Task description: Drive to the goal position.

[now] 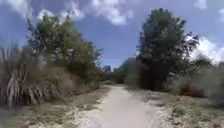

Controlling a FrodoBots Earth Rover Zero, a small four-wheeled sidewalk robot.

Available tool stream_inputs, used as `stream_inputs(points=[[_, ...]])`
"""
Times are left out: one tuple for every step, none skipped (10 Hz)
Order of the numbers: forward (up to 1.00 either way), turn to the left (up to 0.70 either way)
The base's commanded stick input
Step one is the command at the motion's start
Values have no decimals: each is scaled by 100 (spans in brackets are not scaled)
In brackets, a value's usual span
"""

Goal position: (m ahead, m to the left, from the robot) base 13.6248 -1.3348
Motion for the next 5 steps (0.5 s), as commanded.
stream_inputs(points=[[100, 32], [100, 40], [100, 21], [100, 0], [100, 0]])
